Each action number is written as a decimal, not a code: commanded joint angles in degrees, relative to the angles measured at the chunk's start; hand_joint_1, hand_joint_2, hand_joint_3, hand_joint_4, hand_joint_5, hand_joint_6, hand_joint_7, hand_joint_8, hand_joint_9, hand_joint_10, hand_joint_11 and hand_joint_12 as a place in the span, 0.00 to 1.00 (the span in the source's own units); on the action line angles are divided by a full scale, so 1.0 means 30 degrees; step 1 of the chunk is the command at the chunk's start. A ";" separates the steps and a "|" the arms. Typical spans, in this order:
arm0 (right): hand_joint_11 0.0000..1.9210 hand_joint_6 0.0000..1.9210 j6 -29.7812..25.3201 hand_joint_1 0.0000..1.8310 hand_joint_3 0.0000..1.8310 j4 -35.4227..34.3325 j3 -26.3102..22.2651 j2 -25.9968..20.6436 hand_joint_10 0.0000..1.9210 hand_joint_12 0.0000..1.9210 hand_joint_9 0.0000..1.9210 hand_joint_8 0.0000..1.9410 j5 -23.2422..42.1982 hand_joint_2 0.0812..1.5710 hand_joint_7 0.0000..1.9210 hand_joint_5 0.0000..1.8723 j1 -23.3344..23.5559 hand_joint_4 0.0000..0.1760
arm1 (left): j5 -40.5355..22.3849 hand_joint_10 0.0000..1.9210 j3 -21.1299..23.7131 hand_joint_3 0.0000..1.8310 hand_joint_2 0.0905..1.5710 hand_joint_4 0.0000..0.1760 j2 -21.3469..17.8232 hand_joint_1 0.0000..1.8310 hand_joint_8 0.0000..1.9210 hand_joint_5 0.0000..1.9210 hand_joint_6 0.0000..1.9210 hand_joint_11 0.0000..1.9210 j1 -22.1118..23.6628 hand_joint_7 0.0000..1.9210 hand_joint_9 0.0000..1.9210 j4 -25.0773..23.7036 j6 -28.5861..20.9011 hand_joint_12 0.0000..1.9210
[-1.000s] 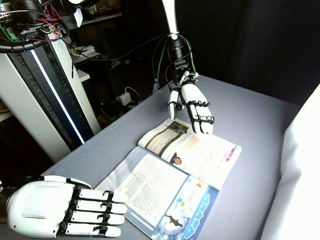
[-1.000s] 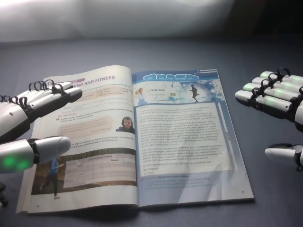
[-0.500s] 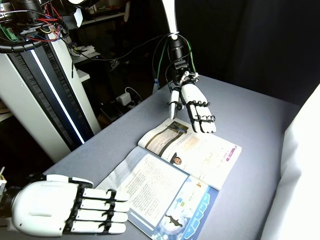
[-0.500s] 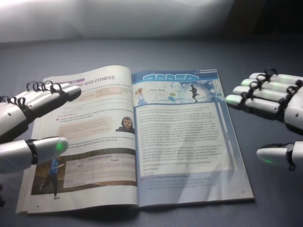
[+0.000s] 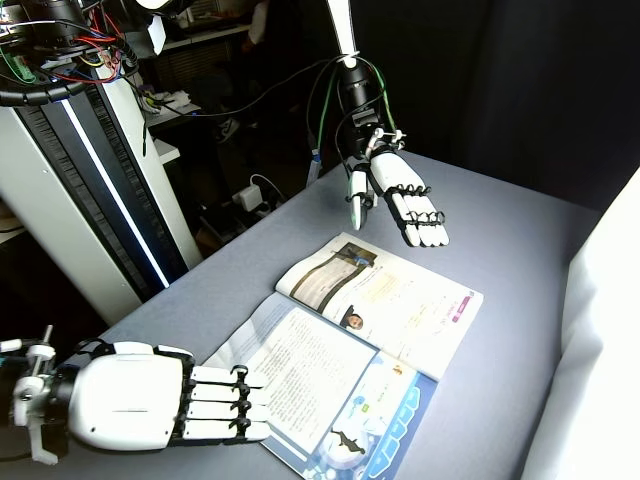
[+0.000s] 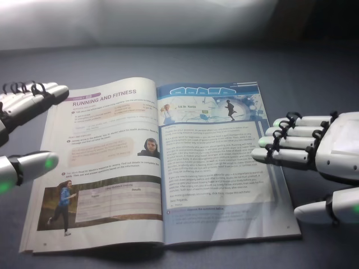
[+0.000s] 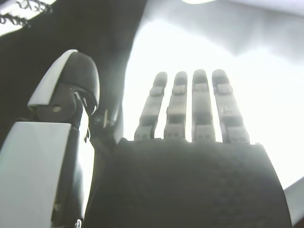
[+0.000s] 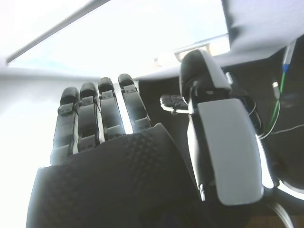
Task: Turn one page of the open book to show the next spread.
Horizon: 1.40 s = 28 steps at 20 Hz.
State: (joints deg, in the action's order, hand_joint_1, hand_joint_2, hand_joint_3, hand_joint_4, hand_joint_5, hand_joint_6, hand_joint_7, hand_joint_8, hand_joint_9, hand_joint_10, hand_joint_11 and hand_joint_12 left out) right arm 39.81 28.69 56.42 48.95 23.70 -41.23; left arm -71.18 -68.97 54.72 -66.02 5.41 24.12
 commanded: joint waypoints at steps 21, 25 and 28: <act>0.00 0.00 -0.4543 0.00 0.00 0.2687 0.2781 0.3890 0.00 0.00 0.00 0.00 0.1312 0.74 0.00 0.00 0.0137 0.00 | -0.4277 0.00 0.0572 0.00 0.86 0.09 -0.0455 0.14 0.00 0.00 0.00 0.00 -0.1542 0.00 0.00 0.2125 0.0261 0.00; 0.00 0.00 -0.4459 0.00 0.00 0.2325 0.3709 0.5296 0.00 0.00 0.00 0.00 0.1931 0.76 0.00 0.00 0.0540 0.00 | -0.4548 0.00 0.0732 0.00 0.86 0.02 -0.0461 0.15 0.00 0.00 0.00 0.00 -0.2182 0.00 0.00 0.2706 0.0262 0.00; 0.00 0.00 -0.3534 0.00 0.00 0.1503 0.4248 0.6319 0.00 0.00 0.00 0.00 0.2452 0.77 0.00 0.00 0.1116 0.00 | -0.4672 0.00 0.0910 0.01 0.89 0.00 -0.0470 0.09 0.00 0.01 0.00 0.00 -0.2923 0.00 0.00 0.3212 0.0262 0.00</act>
State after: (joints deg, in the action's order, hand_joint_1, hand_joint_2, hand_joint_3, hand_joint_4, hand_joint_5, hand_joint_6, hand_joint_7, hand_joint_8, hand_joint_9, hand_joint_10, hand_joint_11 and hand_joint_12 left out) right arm 29.39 34.30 69.49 68.31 25.85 -38.13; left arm -78.04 -66.19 53.69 -75.22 13.65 25.28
